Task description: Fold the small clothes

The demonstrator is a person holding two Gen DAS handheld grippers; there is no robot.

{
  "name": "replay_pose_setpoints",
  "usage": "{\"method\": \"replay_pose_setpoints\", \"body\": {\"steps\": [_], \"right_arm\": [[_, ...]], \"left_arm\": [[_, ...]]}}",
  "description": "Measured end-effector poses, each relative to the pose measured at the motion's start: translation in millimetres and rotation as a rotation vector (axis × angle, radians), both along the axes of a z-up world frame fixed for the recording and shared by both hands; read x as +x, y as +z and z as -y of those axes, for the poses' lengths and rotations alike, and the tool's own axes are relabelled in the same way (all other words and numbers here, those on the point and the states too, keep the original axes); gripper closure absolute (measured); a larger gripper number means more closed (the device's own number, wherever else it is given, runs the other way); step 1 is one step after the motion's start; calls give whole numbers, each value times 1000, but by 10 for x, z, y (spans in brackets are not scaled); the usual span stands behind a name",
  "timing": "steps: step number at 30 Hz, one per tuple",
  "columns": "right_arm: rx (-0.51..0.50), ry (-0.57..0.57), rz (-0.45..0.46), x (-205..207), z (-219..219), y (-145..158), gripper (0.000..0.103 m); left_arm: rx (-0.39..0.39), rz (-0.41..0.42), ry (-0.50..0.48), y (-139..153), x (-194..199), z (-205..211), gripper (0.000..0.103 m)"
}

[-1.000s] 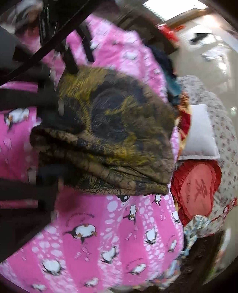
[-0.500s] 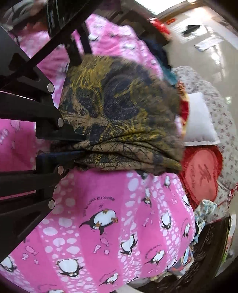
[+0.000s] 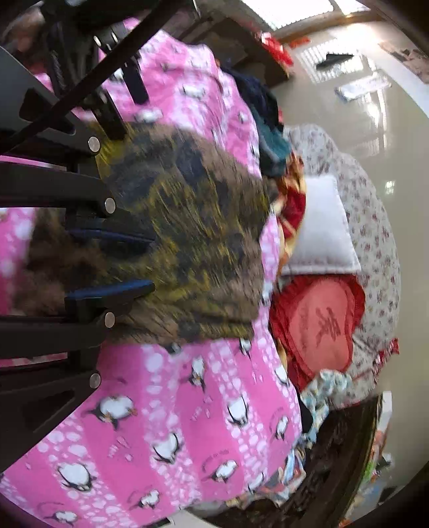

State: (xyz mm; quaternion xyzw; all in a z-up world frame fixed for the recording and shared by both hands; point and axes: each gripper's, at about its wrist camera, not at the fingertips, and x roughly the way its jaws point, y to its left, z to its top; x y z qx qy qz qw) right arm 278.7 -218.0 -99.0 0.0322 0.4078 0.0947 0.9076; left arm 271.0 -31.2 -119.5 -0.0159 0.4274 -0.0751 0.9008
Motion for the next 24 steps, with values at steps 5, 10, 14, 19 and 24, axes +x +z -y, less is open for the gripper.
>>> {"method": "replay_pose_setpoints", "body": {"steps": [5,10,14,19,24], "right_arm": [[27,-25,-51,303,161,-145,71],[34,-26,-54,259,191,-88,69],[55,-37,-44,33,218,-10,58],[12,-46,-39,-265,230,-51,48],[14,-51,-141,-241,291,-445,46]], "left_arm": [[26,-21,-14,-109,137,129,21],[18,-39,-5,-149,142,140,21],[20,-36,-2,-126,77,103,21],[-47,-44,-5,-108,13,-4,20],[-168,-133,-28,-321,63,-24,13]]}}
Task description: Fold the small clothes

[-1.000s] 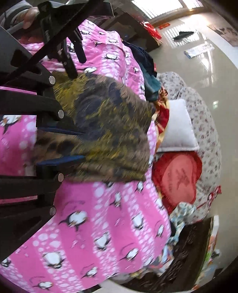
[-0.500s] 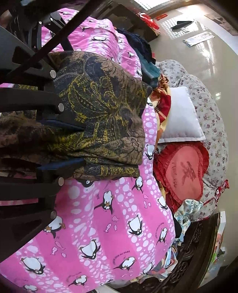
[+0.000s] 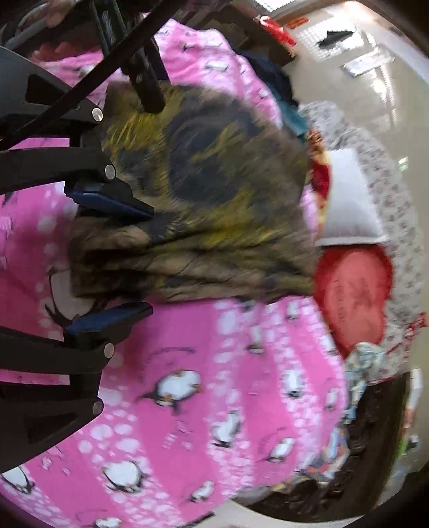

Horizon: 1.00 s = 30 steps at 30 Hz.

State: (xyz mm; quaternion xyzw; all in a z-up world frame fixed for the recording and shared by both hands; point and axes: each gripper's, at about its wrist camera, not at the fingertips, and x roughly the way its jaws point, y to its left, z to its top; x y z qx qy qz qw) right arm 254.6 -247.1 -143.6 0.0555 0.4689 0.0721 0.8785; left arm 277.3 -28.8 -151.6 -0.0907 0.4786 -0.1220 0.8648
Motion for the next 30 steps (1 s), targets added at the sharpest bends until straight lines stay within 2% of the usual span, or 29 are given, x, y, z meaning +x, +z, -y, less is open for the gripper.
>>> {"method": "replay_pose_setpoints", "body": {"steps": [2,4,6,7,8,13,19,22,25,27,28,29,30], "right_arm": [[38,-2,-10,2,52,-26,46],[55,-7,26,-18,109,88,45],[77,-21,85,-31,197,247,33],[95,-30,103,-22,237,294,20],[118,-42,120,5,281,341,13],[168,-60,125,295,323,353,13],[197,-17,98,539,233,207,13],[206,7,92,602,190,150,11],[177,13,111,629,149,137,11],[161,12,118,630,136,137,14],[139,11,125,621,123,145,20],[109,20,151,589,87,184,38],[115,41,166,560,58,215,52]], "left_arm": [[6,-19,-11,-72,2,16,13],[-10,-9,-9,-53,4,-22,13],[-33,25,17,42,31,-106,13],[-46,41,27,84,49,-142,13],[-59,51,36,120,79,-178,12],[-135,58,72,192,299,-312,10],[-158,66,63,172,503,-265,9],[-171,51,56,142,602,-236,1],[-174,38,53,105,667,-203,0],[-167,34,43,104,670,-184,0],[-160,27,28,104,672,-168,0],[-152,21,14,111,671,-150,4],[-145,21,8,128,656,-138,13]]}}
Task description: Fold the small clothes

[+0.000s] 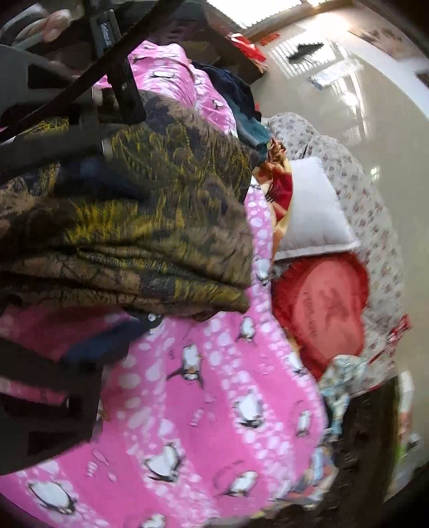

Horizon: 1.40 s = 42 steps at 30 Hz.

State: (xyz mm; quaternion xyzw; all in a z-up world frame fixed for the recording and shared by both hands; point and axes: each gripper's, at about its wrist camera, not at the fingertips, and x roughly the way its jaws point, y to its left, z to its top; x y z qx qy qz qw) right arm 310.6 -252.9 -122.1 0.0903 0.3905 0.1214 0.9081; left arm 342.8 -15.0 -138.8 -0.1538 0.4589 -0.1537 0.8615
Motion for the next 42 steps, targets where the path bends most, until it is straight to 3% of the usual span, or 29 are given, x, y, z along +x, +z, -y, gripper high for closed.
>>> {"method": "replay_pose_setpoints", "body": {"steps": [1,3,6,8,11,14,18,22,26,29,31,36,38,42], "right_arm": [[-14,-1,9,-27,-40,38,56],[-71,9,31,-64,-154,94,64],[-32,-13,15,-89,-142,158,75],[19,-8,19,-143,-123,247,77],[46,30,27,-286,-203,407,78],[50,82,57,-510,-377,594,78],[112,143,55,-775,-578,669,78],[126,212,15,-1033,-882,535,78],[111,257,-55,-1188,-1167,246,78],[27,246,-160,-1206,-1335,-124,72],[-44,240,-170,-1241,-1373,-227,67],[-37,202,-89,-1386,-1206,80,67],[-31,196,-39,-1404,-1151,239,67],[-27,236,-28,-1297,-1317,311,67]], "left_arm": [[5,-2,-5,17,-11,10,18],[2,1,-30,89,-58,35,46],[40,13,-34,212,-129,9,68],[6,5,-47,301,-165,-84,74],[3,33,-47,503,-305,-206,75],[34,89,-53,777,-628,-369,75],[81,126,-49,937,-1076,-632,75],[109,90,-25,840,-1404,-926,75],[142,30,3,512,-1655,-1109,74],[143,-60,16,117,-1746,-1177,73],[171,-40,33,-2,-1805,-1188,68],[215,2,48,179,-1900,-1175,63],[220,17,58,242,-1915,-1201,55],[244,63,95,362,-1779,-1138,45]]}}
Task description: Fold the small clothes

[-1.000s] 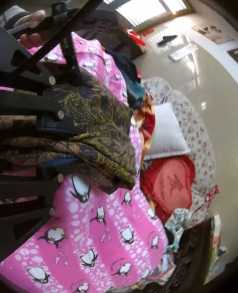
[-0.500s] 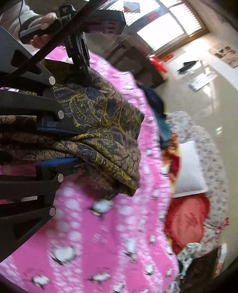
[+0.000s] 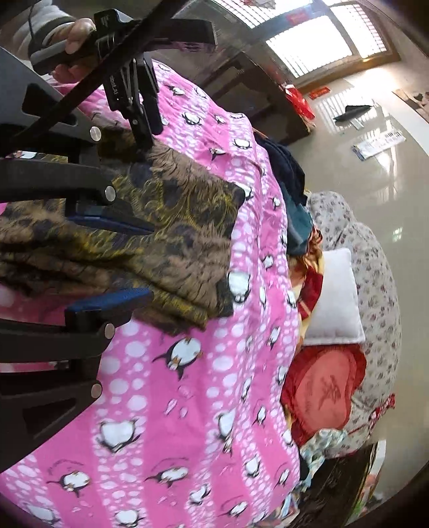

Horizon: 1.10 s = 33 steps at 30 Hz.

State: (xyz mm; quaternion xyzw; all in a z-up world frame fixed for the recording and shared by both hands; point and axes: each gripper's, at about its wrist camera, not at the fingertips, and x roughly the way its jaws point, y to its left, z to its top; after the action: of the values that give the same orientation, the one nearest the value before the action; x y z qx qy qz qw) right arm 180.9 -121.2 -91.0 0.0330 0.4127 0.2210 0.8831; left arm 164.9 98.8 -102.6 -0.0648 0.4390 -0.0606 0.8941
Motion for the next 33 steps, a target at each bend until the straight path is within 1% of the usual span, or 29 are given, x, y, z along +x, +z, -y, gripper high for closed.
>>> {"method": "replay_pose_setpoints", "body": {"steps": [2,4,6,7,9,11,13,16,18,21,23,26,28,29,31,33], "right_arm": [[-14,20,-16,74,-142,-60,67],[-35,31,-37,183,-288,-177,67],[-64,16,-45,294,-345,-271,67],[-84,1,-48,348,-361,-318,67],[-127,-34,-93,509,-375,-472,67],[-127,-44,-122,615,-367,-595,67],[-122,-46,-116,618,-337,-599,67],[-114,-51,-109,557,-306,-525,67],[-92,-42,-97,438,-261,-442,66],[-103,-24,-64,187,-237,-316,62],[-115,-12,-55,46,-250,-284,55],[-143,17,-57,-179,-292,-340,52],[-206,24,-37,-282,-333,-433,52],[-225,18,-40,-296,-334,-503,51],[-200,0,-66,-279,-293,-571,49],[-181,-13,-76,-284,-257,-546,49]], "left_arm": [[26,16,12,-11,55,53,40],[71,30,25,-50,108,115,39],[107,19,30,-146,181,167,38],[110,16,32,-182,208,176,38],[105,9,39,-251,256,184,31],[95,1,50,-315,303,171,28],[89,-2,56,-353,312,169,25],[94,4,63,-369,306,173,23],[93,7,67,-364,283,167,23],[98,8,72,-361,236,178,23],[107,12,72,-353,205,194,23],[121,15,70,-346,158,225,23],[122,15,75,-349,139,231,23],[120,15,77,-347,133,232,23],[123,16,82,-330,115,240,23],[133,19,83,-303,42,266,23]]}}
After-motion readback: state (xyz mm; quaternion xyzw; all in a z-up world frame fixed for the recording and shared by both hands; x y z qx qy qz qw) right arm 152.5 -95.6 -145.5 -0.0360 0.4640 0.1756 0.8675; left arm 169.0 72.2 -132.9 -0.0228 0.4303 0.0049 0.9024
